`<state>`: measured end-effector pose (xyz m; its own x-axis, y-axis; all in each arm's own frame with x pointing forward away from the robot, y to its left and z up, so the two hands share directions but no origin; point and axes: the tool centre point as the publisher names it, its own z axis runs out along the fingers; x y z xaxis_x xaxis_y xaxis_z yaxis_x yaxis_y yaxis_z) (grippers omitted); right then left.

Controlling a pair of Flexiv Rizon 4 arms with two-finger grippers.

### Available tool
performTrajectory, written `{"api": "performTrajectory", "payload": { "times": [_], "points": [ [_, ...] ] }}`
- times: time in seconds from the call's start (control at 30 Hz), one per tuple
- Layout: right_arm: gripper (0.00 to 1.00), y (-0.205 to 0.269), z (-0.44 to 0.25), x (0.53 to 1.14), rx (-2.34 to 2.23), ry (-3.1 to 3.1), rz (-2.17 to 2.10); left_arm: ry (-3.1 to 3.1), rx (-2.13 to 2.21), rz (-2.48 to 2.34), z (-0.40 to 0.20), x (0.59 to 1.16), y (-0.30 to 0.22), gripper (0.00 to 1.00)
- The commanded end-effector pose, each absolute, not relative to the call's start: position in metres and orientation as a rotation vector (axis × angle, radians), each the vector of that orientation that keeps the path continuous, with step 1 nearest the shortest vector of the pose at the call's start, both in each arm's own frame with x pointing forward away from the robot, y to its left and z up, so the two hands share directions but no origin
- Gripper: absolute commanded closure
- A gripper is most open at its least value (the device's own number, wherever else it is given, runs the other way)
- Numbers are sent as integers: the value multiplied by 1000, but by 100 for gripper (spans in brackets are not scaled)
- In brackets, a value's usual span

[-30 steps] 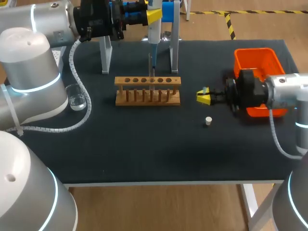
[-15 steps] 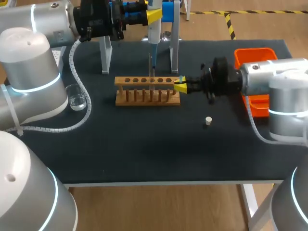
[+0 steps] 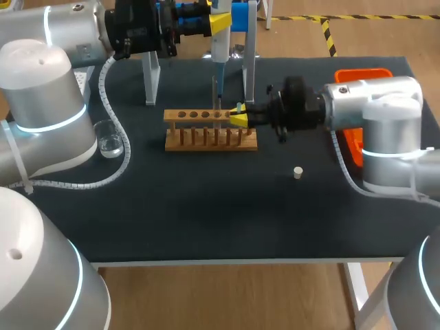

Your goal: Invert the test tube, pick up the pipette, mount the tip to pipette, aspirate from beaker and dispense into the tube, eject the tip, return the pipette, and cap with the stopper.

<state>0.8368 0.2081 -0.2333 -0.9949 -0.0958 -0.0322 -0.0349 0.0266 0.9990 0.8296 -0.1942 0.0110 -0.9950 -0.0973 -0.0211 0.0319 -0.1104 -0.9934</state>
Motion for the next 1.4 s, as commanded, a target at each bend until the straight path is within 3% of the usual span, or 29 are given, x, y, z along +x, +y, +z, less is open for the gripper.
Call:
{"api": "performTrajectory", "payload": {
  "times": [0.03,1.4],
  "points": [
    [100,216,-233,838,140,-2218,-2155,2035,-74,-2278,11,830,-194,100],
    [100,240,-222,827,127,-2196,-2142,2035,-74,-2278,11,830,-194,100]
  ]
}}
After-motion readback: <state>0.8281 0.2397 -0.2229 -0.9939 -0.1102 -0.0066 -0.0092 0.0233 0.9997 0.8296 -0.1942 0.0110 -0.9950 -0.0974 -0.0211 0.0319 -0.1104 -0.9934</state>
